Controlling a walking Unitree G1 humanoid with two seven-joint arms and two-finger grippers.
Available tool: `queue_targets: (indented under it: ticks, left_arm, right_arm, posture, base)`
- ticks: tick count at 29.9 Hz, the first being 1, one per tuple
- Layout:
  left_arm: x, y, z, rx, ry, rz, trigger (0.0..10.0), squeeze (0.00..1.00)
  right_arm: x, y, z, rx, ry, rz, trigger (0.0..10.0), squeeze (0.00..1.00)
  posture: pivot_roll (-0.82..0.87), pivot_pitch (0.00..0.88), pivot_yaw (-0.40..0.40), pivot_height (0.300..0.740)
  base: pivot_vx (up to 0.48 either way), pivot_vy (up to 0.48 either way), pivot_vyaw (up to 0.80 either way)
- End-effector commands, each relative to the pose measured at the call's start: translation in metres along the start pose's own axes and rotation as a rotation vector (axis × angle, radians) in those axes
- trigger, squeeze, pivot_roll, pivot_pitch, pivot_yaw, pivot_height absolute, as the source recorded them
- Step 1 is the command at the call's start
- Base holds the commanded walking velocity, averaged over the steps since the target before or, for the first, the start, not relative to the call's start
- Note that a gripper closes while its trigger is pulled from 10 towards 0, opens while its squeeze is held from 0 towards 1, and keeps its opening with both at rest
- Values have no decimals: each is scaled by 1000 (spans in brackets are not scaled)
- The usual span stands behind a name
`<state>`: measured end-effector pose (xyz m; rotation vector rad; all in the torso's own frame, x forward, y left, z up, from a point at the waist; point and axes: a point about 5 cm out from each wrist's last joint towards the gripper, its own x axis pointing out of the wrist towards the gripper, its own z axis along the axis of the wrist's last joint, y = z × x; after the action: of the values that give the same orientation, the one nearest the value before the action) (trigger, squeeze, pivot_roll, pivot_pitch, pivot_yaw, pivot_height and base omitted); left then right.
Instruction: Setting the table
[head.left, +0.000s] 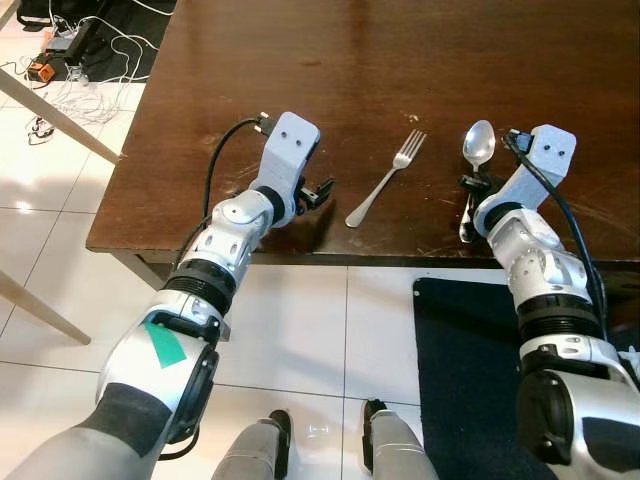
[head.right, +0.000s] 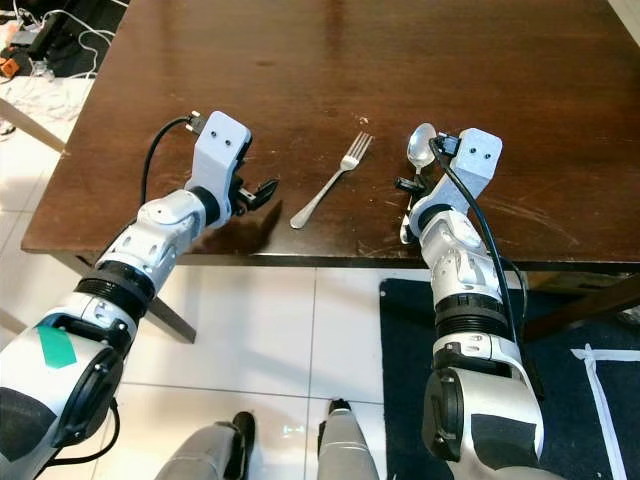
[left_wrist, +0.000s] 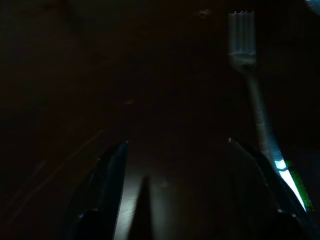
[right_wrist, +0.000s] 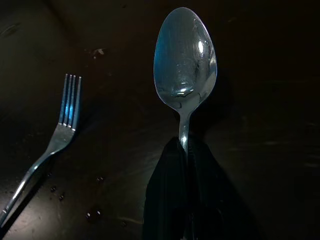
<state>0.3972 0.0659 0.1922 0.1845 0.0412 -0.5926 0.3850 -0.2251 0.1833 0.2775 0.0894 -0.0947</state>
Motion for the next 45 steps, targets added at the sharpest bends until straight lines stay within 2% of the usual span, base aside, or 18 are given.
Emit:
queue_targets:
  ticks: [1, 6, 10, 11, 12, 13, 14, 15, 21, 23, 29, 34, 40, 45]
  left_arm:
    - [-1, 0, -5, -25, 9, -14, 10000, 1000]
    - [1, -2, -2, -35, 26, -48, 10000, 1000]
    - [7, -2, 9, -36, 28, -49, 10000, 1000]
    - [8, -3, 13, -31, 20, -45, 10000, 878]
    - [10, -3, 16, -27, 12, -41, 10000, 686]
    - [10, -3, 16, -27, 12, -41, 10000, 686]
    - [11, -4, 19, -27, 8, -40, 10000, 290]
    - [12, -6, 22, -31, 2, -35, 10000, 0]
    - [18, -18, 24, -70, 1, -68, 10000, 0]
    - [21, -28, 21, -68, 18, -104, 10000, 0]
    - [25, -41, 19, -44, 54, -139, 10000, 0]
    - [26, -40, 20, 5, 69, -115, 10000, 0]
    - [24, -28, 16, 100, 92, -15, 10000, 0]
    - [24, -27, 14, 110, 98, 18, 10000, 0]
  right_arm:
    - [-2, -4, -7, -3, 22, -12, 10000, 0]
    - [-2, -3, -6, -4, 22, -9, 10000, 0]
    - [-2, -3, -6, -5, 25, -8, 10000, 0]
    - [-2, -3, -6, -5, 26, -7, 10000, 0]
    - [-2, -2, -7, -5, 27, -7, 10000, 0]
    - [-2, -2, -7, -5, 27, -7, 10000, 0]
    - [-2, -2, -7, -6, 28, -7, 10000, 0]
    - [-2, -2, -7, -6, 30, -7, 10000, 0]
    - [-3, -4, -9, -7, 34, -10, 10000, 0]
    - [-4, -5, -8, -8, 34, -14, 10000, 0]
    - [-5, -7, -8, -9, 34, -20, 10000, 0]
    - [-6, -7, -9, -7, 35, -24, 10000, 0]
    - [-11, -9, -13, 0, 42, -39, 10000, 0]
    - [-14, -9, -15, -1, 48, -43, 10000, 0]
  posture:
    - [31, 167, 101, 740]
    - [28, 167, 101, 740]
    - [30, 175, 97, 740]
    - [30, 178, 96, 740]
    - [29, 180, 96, 740]
    - [29, 180, 96, 740]
    - [30, 181, 97, 740]
    - [28, 183, 96, 740]
    - [24, 191, 98, 740]
    - [22, 197, 99, 740]
    - [19, 221, 114, 740]
    - [16, 234, 124, 740]
    - [12, 276, 149, 740]
    - [6, 297, 158, 740]
  base:
    - [0, 0, 0]
    - [0, 0, 0]
    - [0, 0, 0]
    - [0, 0, 0]
    - [0, 0, 0]
    - [0, 0, 0]
    - [0, 0, 0]
    - [0, 0, 0]
    - [0, 0, 0]
    - [0, 0, 0]
    - [0, 0, 0]
    - [0, 0, 0]
    - [0, 0, 0]
    - [0, 0, 0]
